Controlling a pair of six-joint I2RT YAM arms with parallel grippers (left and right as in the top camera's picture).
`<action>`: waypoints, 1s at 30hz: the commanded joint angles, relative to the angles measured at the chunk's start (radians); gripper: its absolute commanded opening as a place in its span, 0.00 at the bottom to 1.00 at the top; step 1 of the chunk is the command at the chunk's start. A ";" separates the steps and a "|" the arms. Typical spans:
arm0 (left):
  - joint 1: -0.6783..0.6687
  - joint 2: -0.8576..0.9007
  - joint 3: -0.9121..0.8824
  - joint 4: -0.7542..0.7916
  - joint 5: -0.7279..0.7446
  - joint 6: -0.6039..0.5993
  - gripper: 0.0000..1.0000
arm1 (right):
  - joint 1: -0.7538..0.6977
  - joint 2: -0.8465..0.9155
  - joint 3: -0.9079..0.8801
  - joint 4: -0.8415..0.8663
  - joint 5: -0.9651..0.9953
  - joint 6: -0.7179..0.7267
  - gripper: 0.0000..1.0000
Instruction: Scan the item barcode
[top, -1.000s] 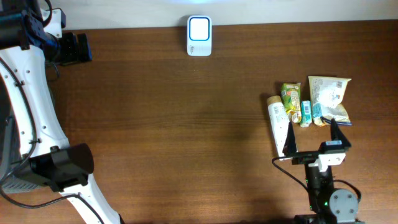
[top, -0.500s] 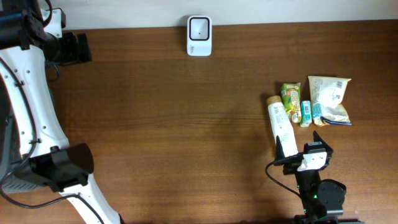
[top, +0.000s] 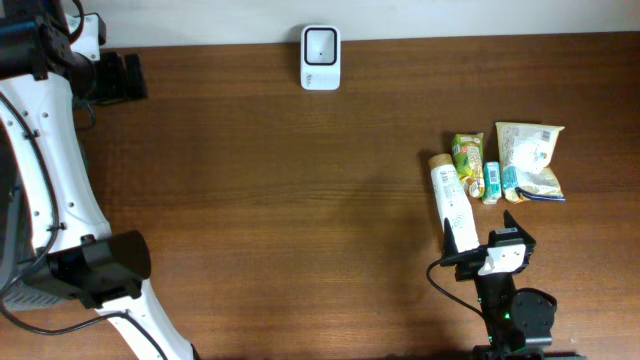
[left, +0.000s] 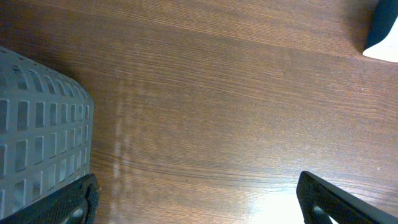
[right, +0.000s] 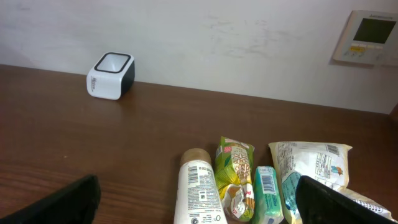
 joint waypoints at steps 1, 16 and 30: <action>0.005 -0.004 0.016 0.002 0.007 0.012 0.99 | -0.002 -0.007 -0.007 -0.002 -0.005 0.004 0.99; -0.058 -0.338 -0.509 0.002 0.007 0.012 0.99 | -0.002 -0.007 -0.007 -0.002 -0.005 0.004 0.99; -0.057 -1.146 -1.726 1.048 0.037 0.151 0.99 | -0.002 -0.007 -0.007 -0.002 -0.005 0.004 0.99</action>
